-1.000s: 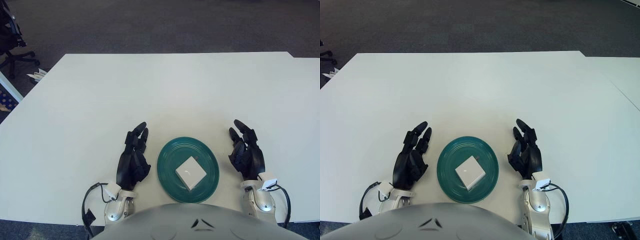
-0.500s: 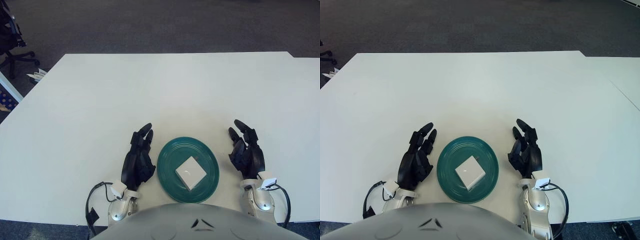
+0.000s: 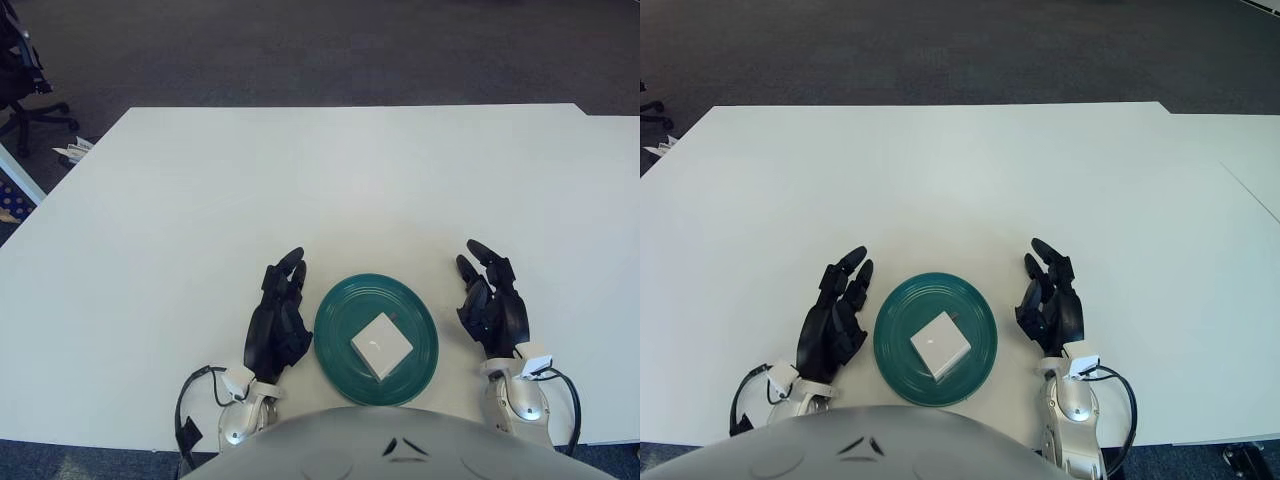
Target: Put the charger into the plate.
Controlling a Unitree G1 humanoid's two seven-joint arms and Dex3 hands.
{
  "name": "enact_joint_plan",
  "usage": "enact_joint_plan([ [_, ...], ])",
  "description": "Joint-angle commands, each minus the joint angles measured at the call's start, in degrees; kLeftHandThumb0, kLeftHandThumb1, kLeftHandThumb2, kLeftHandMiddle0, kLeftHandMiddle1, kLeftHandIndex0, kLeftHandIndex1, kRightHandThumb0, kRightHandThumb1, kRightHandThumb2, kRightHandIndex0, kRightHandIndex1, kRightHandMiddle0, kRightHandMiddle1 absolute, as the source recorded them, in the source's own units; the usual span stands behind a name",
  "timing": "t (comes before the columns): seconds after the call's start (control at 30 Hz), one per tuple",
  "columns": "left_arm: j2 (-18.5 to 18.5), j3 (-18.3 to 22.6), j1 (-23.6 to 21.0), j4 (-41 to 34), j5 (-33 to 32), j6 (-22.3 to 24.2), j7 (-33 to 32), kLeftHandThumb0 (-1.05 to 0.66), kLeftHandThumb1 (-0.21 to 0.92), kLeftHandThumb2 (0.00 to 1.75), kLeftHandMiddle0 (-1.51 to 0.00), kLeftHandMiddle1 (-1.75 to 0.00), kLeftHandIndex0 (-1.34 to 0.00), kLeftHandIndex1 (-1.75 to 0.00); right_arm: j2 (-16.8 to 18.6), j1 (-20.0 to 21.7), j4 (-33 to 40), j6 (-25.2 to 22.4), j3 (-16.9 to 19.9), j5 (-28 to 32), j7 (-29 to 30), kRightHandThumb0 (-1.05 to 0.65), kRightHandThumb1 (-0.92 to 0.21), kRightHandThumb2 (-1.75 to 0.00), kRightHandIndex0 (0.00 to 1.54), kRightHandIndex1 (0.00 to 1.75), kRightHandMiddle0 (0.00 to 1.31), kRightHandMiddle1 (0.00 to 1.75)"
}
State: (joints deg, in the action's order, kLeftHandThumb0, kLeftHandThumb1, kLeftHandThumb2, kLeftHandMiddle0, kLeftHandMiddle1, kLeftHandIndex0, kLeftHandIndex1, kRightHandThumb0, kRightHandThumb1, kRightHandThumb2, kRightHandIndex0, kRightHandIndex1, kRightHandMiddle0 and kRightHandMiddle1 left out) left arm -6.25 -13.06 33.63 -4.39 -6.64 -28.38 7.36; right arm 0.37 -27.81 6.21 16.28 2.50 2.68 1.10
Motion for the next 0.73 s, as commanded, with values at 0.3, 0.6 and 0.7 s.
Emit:
enact_joint_plan([
  [0.3,-0.3,0.8,0.8,1.1,-1.5,2.5,-0.5,-0.97,0.92,0.91,-0.31,-0.01,0.0,-0.86,0.6,-1.8,-3.5,-4.7,-0.7,1.0,-1.4,-0.87,-0.92,-0.93,0.3,0.0,0.01,0.77],
  [0.6,0.3,0.7,0.6,1.3,-2.3,3.2,0.4,-0.99,0.92,0.94,-0.29,0.0,0.0,-0.81,0.5,-1.8,-3.5,-5.1,-0.7,1.5,-1.7,-0.87,-0.92,-0.93,0.29,0.0,0.0,0.77],
  [0.7,0.4,0.5,0.4,1.6,-2.5,2.7,0.8,-1.0,0.92,0.95,-0.29,0.0,0.0,-0.79,0.5,-1.8,-3.5,-5.1,-0.6,1.5,-1.7,-0.87,-0.92,-0.92,0.3,0.01,0.0,0.76],
])
